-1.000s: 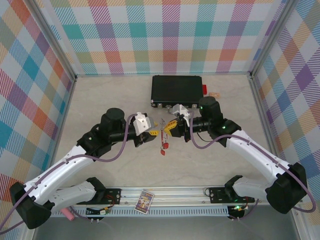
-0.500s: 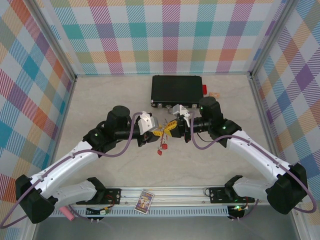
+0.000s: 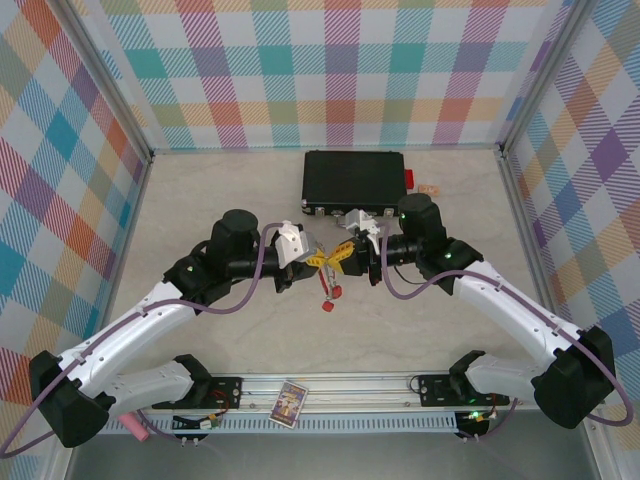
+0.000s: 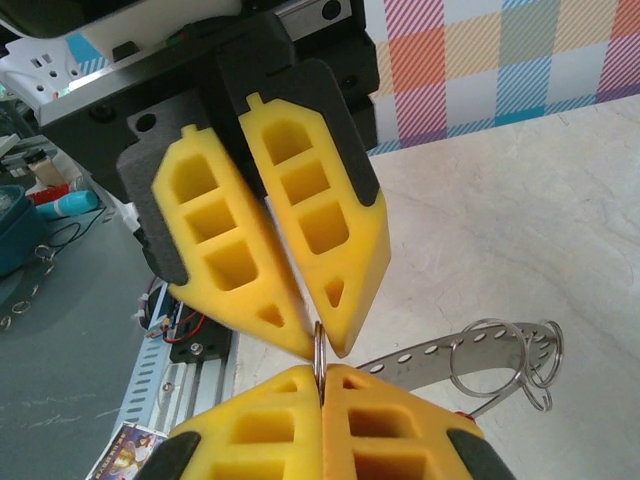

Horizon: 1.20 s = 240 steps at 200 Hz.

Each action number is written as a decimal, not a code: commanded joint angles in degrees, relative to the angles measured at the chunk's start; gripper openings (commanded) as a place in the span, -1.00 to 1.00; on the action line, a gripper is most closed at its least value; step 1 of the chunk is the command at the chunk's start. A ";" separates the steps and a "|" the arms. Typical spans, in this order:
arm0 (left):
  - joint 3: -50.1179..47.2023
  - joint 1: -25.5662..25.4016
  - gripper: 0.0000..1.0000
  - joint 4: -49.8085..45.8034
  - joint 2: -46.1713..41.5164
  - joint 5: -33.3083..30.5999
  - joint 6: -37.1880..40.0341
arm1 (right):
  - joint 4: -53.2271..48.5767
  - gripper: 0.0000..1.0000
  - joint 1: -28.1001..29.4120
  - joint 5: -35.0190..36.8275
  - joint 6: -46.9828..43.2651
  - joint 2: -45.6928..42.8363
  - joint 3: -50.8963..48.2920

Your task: Put the keys on the keyring

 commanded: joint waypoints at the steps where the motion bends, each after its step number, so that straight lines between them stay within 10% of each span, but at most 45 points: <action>1: 1.73 0.51 -0.80 -0.04 -0.47 2.13 0.22 | 1.10 -1.00 0.33 -1.72 -0.75 -0.31 1.22; 120: 2.43 0.49 -0.71 -1.85 1.34 3.48 1.28 | 1.22 -1.00 0.60 -2.51 -0.75 0.07 1.40; 170: 1.72 0.52 -1.00 0.16 0.72 2.95 0.06 | 1.57 -1.00 0.68 0.23 -0.35 -0.31 0.98; 240: -5.95 0.50 -1.00 17.14 -3.13 0.50 -10.03 | 11.31 -0.42 -0.11 14.33 7.09 -9.02 -6.63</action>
